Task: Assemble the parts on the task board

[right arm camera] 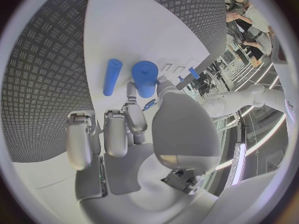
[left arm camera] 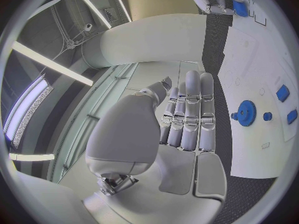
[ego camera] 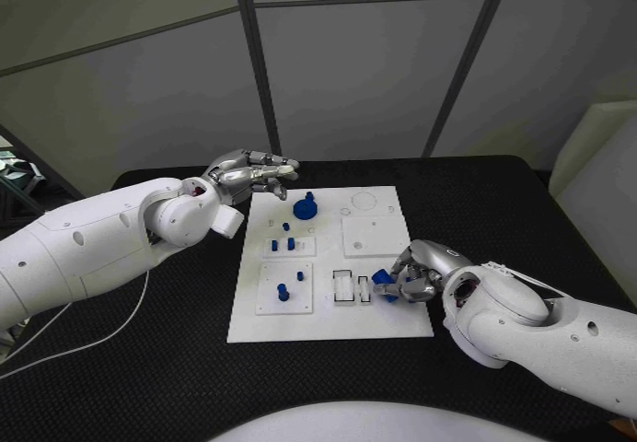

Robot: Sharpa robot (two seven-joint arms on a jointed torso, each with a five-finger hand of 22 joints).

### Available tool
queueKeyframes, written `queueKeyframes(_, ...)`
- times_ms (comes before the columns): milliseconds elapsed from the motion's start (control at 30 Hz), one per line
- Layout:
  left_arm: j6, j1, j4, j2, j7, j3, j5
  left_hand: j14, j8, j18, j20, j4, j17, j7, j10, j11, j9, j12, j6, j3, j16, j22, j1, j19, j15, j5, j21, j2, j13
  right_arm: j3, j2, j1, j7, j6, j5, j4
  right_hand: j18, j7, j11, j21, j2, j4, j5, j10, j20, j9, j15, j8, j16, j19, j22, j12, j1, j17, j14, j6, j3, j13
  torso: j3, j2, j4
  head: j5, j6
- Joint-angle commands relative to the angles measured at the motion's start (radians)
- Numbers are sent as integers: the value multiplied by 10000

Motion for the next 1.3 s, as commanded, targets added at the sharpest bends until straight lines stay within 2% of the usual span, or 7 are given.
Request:
queueKeyframes(33, 128, 15, -9, 12, 52, 7, 5, -74, -63, -133, 17, 8, -16, -8, -76, -14, 11, -60, -30, -60, -44, -8, -74, -76, -20, -37, -33, 28, 14, 15, -8, 23, 352, -1220, 252, 283, -148, -2, -63, 32, 101, 16, 46, 13, -83, 69, -74, 40, 69, 1056, 2632, 53, 21, 15, 553, 76, 54, 18, -13, -7, 7, -33, 10)
queueKeyframes(167, 141, 15, -26, 45, 54, 6, 5, -74, -63, -133, 17, 8, -16, -8, -76, -14, 11, -60, -30, -60, -44, -8, -74, -76, -20, -37, -33, 28, 14, 24, 132, 27, 511, -1512, 485, 446, -148, -7, -68, 32, 119, 26, 54, 9, -87, 93, -78, 43, 60, 1056, 2632, 27, 2, -7, 549, 91, 57, -2, -14, -6, 16, -58, 27)
queueKeyframes(367, 161, 15, -23, 90, 50, 5, 5, -74, -63, -133, 17, 8, -16, -8, -76, -14, 11, -60, -30, -60, -44, -8, -74, -76, -20, -37, -33, 28, 14, 34, 499, 32, 597, -1494, 703, 356, -148, -9, -71, 32, 130, 45, 75, 4, -94, 139, -84, 31, 53, 1056, 2632, -9, -68, -19, 545, 92, 45, -19, -13, 9, 32, -55, 34)
queueKeyframes(733, 172, 19, 8, 89, 19, -1, 5, -79, -67, -133, 20, 14, -17, -9, -82, -13, 13, -61, -33, -64, -50, -16, -84, -78, -18, -36, -47, 33, 20, 36, 1206, 44, 223, -262, 815, -186, -148, -35, -85, 32, 112, 95, 91, -80, -110, 454, -95, -66, -61, 1056, 2632, -329, -919, -214, 490, 109, -34, -194, -12, 20, 16, 51, -9)
queueKeyframes(1100, 199, 20, 22, 82, 7, -3, 5, -79, -67, -133, 20, 14, -17, -9, -82, -13, 13, -61, -33, -64, -50, -16, -84, -78, -18, -36, -47, 33, 20, 34, 1521, 56, -173, 77, 573, -495, -148, -106, -138, 32, -73, 105, -19, -96, -140, 770, -134, -16, -119, 1056, 2632, -487, -1482, -270, 477, 319, -70, -237, -11, 14, -1, 88, -47)
queueKeyframes(1200, 204, 21, 25, 83, 1, -4, 5, -79, -67, -133, 20, 14, -17, -9, -82, -13, 13, -61, -33, -64, -50, -16, -84, -78, -18, -36, -47, 33, 20, 34, 1582, 57, -254, 37, 473, -550, -148, -115, -142, 32, -185, 110, -92, -101, -151, 893, -147, -34, -144, 1056, 2632, -550, -1768, -297, 473, 324, -406, -252, -8, 8, -1, 88, -47)
queueKeyframes(1300, 203, 21, 24, 80, -4, -4, 5, -79, -67, -133, 20, 14, -17, -9, -82, -13, 13, -61, -33, -64, -50, -16, -84, -78, -18, -36, -47, 33, 20, 34, 1622, 58, -317, -56, 365, -595, -140, -101, -137, 9, -349, 117, -710, -135, -159, 1040, -143, -88, -211, 1042, 2606, -684, -2104, -392, 451, 266, -1168, -315, -11, 3, 0, 92, -44)
